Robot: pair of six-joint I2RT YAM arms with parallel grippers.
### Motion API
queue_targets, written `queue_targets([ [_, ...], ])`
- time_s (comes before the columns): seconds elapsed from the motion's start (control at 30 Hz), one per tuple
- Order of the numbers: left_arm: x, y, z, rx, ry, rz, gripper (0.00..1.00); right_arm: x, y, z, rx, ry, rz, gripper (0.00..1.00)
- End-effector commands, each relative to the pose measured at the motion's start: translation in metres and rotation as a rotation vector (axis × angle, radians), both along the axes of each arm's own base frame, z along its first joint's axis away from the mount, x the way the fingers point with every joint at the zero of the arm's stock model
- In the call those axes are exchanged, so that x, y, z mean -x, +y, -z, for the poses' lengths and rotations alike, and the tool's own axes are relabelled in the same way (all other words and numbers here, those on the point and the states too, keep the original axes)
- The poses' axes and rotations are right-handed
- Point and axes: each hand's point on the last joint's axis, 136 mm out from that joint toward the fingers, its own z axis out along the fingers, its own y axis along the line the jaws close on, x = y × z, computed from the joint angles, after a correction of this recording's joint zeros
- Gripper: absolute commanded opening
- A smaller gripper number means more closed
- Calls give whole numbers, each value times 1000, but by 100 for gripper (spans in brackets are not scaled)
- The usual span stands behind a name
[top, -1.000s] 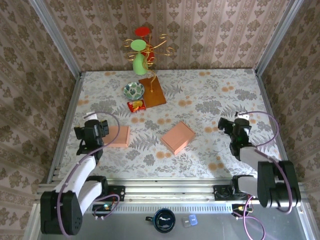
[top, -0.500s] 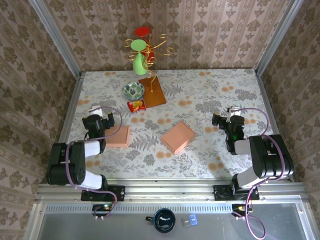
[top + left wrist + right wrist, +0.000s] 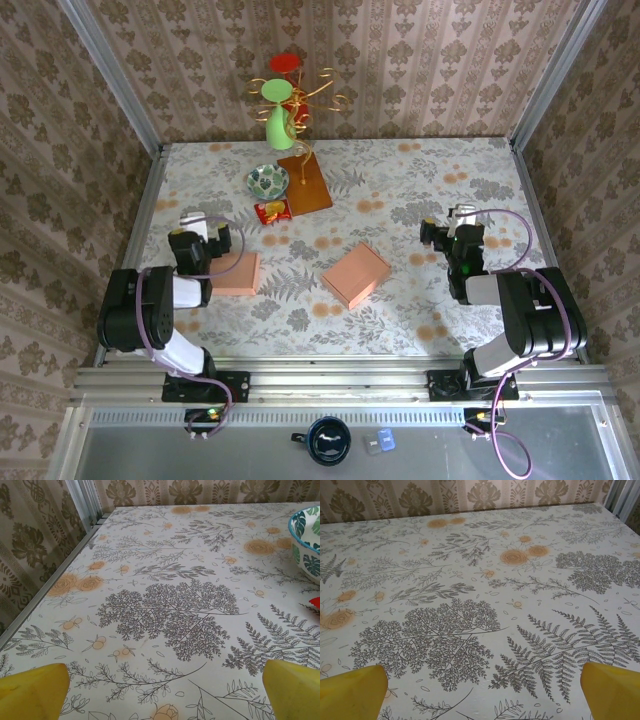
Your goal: Fold the paper box
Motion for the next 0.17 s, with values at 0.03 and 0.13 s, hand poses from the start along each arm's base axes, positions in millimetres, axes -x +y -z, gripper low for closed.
queue_targets([
  [0.03, -3, -5, -5, -14, -11, 27, 100, -5, -3, -1, 34, 8, 17, 100],
  [0.13, -2, -5, -5, -15, -13, 25, 100, -2, 1, -3, 37, -8, -3, 100],
])
